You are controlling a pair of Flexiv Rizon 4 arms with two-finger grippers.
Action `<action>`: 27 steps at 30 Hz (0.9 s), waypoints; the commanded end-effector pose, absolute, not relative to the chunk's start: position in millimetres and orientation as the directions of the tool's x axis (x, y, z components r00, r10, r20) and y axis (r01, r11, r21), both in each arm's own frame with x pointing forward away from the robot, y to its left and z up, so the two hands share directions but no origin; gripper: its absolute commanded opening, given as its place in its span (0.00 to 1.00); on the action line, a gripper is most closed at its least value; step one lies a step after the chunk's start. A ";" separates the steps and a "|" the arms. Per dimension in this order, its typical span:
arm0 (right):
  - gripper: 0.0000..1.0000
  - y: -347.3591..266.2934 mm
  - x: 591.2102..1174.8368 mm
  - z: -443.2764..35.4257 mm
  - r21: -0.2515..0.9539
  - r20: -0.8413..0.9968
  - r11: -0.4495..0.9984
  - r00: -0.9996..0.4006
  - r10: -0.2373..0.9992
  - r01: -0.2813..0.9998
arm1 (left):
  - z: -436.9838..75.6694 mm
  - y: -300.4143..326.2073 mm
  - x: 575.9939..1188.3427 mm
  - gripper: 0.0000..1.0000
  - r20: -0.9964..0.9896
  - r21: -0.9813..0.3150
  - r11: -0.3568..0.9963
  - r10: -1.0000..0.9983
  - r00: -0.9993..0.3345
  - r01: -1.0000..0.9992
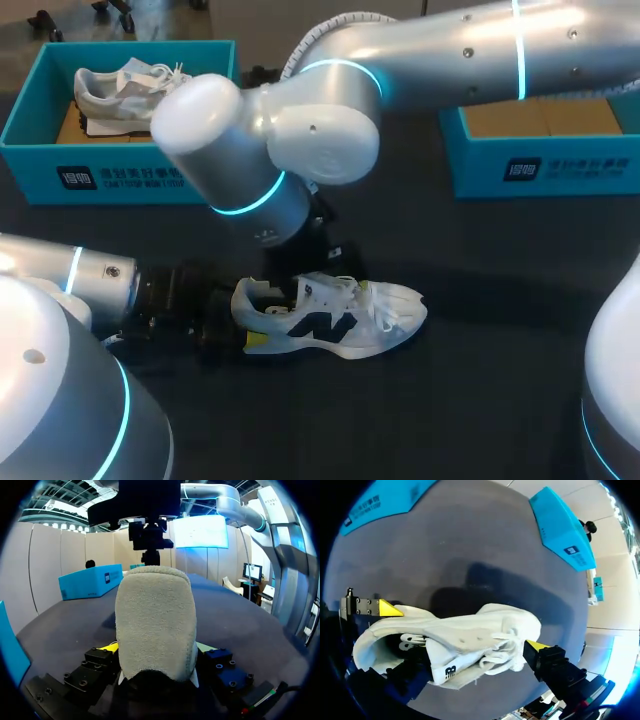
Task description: Take the shoe out of the shoebox, open the shoe tongue, remove and reinsert the insole, then place the shoe into the shoebox
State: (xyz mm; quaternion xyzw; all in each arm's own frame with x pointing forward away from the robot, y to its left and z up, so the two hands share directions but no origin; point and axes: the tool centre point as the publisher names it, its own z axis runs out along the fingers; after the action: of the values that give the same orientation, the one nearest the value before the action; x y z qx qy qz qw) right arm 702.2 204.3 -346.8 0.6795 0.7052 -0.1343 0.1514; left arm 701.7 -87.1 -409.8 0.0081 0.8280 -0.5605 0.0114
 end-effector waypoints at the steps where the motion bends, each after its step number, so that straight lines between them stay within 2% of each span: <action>1: 0.86 200.3 692.5 -328.1 0.139 -0.409 -0.187 0.228 0.884 0.973 | -411.0 -88.0 701.7 0.00 -0.027 -0.927 0.374 0.002 -1.000 0.026; 2: 0.74 197.5 691.3 -325.9 0.139 -0.410 -0.189 0.231 0.882 0.972 | -411.0 -88.0 701.7 0.00 -0.027 -0.927 0.374 0.002 -1.000 0.026; 3: 0.69 194.6 690.1 -324.1 0.142 -0.413 -0.196 0.238 0.879 0.970 | -411.0 -88.0 701.7 0.00 -0.027 -0.927 0.374 0.002 -1.000 0.026; 5: 0.47 188.8 688.4 -321.4 0.144 -0.413 -0.201 0.243 0.878 0.969 | -411.0 -88.0 701.7 0.00 -0.027 -0.927 0.374 0.002 -1.000 0.026; 7: 0.40 185.4 688.0 -319.5 0.143 -0.418 -0.203 0.245 0.875 0.969 | -411.0 -88.0 701.7 0.00 -0.027 -0.927 0.374 0.002 -1.000 0.026; 10: 0.00 176.2 688.9 -316.3 0.146 -0.417 -0.201 0.244 0.876 0.969 | -411.0 -88.0 701.7 0.00 -0.027 -0.927 0.374 0.002 -1.000 0.026; 27: 0.00 109.2 702.7 -314.6 0.174 -0.359 -0.132 0.187 0.914 0.976 | -411.0 -88.0 701.7 0.00 -0.027 -0.927 0.374 0.002 -1.000 0.026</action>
State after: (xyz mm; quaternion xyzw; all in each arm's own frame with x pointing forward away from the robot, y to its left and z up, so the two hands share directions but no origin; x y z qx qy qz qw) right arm 706.9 129.2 -315.9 0.6902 0.6831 -0.1297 0.2004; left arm 701.6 -88.0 -409.2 0.0083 0.8277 -0.5610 0.0111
